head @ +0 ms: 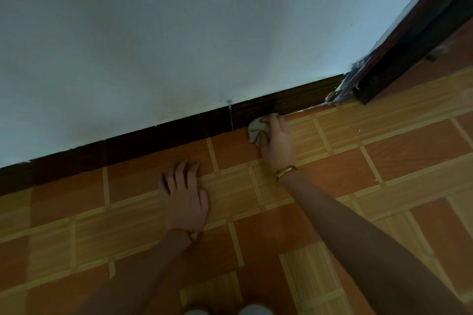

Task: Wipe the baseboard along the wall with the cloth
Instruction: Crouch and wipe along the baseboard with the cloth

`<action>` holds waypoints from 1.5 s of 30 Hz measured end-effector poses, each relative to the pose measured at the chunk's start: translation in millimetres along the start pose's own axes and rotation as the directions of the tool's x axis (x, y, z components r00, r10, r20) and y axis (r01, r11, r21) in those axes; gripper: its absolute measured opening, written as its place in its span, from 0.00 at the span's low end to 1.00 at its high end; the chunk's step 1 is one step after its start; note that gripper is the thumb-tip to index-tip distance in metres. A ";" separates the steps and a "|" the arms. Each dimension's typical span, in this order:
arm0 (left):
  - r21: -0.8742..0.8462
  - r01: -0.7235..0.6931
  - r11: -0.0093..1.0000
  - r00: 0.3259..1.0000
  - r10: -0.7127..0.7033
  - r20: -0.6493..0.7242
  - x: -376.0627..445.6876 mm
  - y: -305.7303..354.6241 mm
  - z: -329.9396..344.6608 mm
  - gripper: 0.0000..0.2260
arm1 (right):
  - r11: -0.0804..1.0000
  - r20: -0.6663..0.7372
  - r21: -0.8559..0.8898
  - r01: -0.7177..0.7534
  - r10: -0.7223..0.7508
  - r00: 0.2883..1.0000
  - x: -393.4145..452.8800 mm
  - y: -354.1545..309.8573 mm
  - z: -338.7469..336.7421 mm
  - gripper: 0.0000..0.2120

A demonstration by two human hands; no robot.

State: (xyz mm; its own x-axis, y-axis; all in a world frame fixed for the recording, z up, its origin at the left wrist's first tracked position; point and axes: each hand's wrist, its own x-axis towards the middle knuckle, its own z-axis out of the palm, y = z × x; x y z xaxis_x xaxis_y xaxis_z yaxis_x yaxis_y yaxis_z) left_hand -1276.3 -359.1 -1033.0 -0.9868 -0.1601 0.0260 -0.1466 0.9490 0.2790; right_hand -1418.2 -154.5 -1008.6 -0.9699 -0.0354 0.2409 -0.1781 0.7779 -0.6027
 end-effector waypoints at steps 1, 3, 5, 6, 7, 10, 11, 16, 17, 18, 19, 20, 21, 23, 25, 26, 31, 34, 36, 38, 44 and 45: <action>0.000 -0.004 1.000 1.000 0.004 -0.006 0.5 0.0 -0.5 0.24 | 1.000 0.014 0.008 0.018 -0.018 1.000 -1.1 -2.8 1.8 0.14; 0.006 -0.014 1.000 1.000 0.014 -0.017 0.6 -0.7 -0.9 0.24 | 1.000 -0.004 0.023 0.014 -0.014 1.000 1.8 -2.8 -0.3 0.14; 0.012 -0.018 1.000 1.000 0.018 -0.014 -0.2 -1.4 -1.2 0.24 | 0.994 -0.082 0.054 -0.094 0.099 0.992 9.5 0.7 -10.2 0.14; 0.019 -0.016 1.000 1.000 0.016 -0.012 -0.6 -1.4 -1.3 0.24 | 0.981 -0.135 0.074 -0.179 0.188 0.973 15.1 3.1 -17.1 0.14; 0.027 -0.014 1.000 1.000 0.015 -0.012 -1.0 -1.4 -1.4 0.24 | 0.965 -0.188 0.098 -0.244 0.259 0.947 20.9 5.2 -23.8 0.14; 0.037 -0.018 0.999 1.000 0.019 -0.009 -1.2 -1.5 -0.2 0.24 | 0.966 -0.244 0.140 -0.216 0.245 0.938 25.9 -4.8 -35.0 0.13; 0.038 -0.018 0.999 1.000 0.018 -0.010 -1.2 -1.1 0.1 0.24 | 0.977 -0.233 0.144 -0.156 0.186 0.954 23.4 -15.5 -34.4 0.12; 0.036 -0.027 0.999 0.999 0.028 -0.025 -0.9 -3.1 2.1 0.24 | 0.974 -0.173 0.223 0.041 -0.002 0.985 0.0 -77.1 -10.2 0.12; 0.041 -0.031 0.999 0.999 0.032 -0.025 -1.1 -3.7 2.3 0.24 | 0.970 -0.167 0.233 0.071 -0.032 0.986 -1.2 -80.6 -9.0 0.13; 0.044 -0.031 0.999 0.999 0.032 -0.026 -1.0 -3.8 2.7 0.24 | 0.967 -0.156 0.237 0.094 -0.058 0.986 -0.6 -79.6 -9.4 0.13; 0.039 -0.029 0.999 0.999 0.030 -0.029 -1.2 -3.7 2.8 0.25 | 0.968 -0.145 0.226 0.112 -0.080 0.986 1.1 -75.1 -11.5 0.13; 0.031 -0.027 0.999 0.999 0.028 -0.032 -1.3 -3.9 3.1 0.25 | 0.973 -0.145 0.200 0.114 -0.086 0.986 3.7 -67.8 -14.9 0.13; 0.025 -0.027 0.999 0.999 0.028 -0.033 -1.6 -4.1 3.4 0.24 | 0.982 -0.166 0.170 0.088 -0.060 0.984 7.8 -58.7 -20.4 0.13; 0.014 -0.024 1.000 0.999 0.025 -0.037 -1.9 -4.3 4.1 0.24 | 0.991 -0.249 0.124 -0.053 0.083 0.965 20.4 -35.5 -34.9 0.12; -0.003 -0.021 1.000 0.999 0.021 -0.043 -1.0 -5.0 5.5 0.24 | 0.973 -0.315 0.117 -0.199 0.226 0.922 33.9 -11.9 -54.5 0.12; -0.011 -0.020 1.000 0.999 0.020 -0.048 -0.9 -5.0 5.8 0.24 | 0.966 -0.335 0.118 -0.231 0.258 0.906 39.6 -1.0 -63.9 0.12; -0.040 0.008 0.999 0.997 -0.010 -0.074 1.9 -0.1 2.6 0.22 | 0.980 -0.333 0.085 -0.182 0.200 0.922 43.3 9.0 -70.7 0.12; -0.078 -0.017 0.997 0.997 0.012 -0.072 8.6 13.3 2.9 0.21 | 0.993 -0.223 0.044 -0.112 0.119 0.967 28.7 -7.8 -46.8 0.13; -0.107 -0.048 0.993 0.996 0.040 -0.075 15.5 26.0 6.8 0.21 | 1.000 -0.121 0.020 -0.023 0.025 0.992 22.2 -9.8 -36.7 0.14; -0.121 -0.067 0.990 0.995 0.058 -0.076 21.9 39.0 13.2 0.21 | 0.997 -0.052 -0.011 0.072 -0.073 0.996 22.1 1.3 -37.5 0.14; -0.140 -0.065 0.988 0.995 0.054 -0.081 28.2 71.9 26.8 0.20 | 0.982 -0.096 -0.165 -0.087 0.072 0.993 40.7 72.2 -71.4 0.14; -0.129 -0.064 0.990 0.995 0.052 -0.091 27.9 75.1 27.8 0.20 | 0.967 -0.122 -0.201 -0.156 0.133 0.984 46.3 88.2 -81.3 0.15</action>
State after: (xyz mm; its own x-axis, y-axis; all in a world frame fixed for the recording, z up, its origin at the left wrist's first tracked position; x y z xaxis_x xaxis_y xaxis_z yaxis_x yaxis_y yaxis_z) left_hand -1316.8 -284.8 -1037.9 -0.9827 -0.1343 0.1274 -0.0734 0.9145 0.3979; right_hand -1465.3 -36.5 -988.8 -0.9573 0.1453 0.2499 0.0121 0.8838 -0.4677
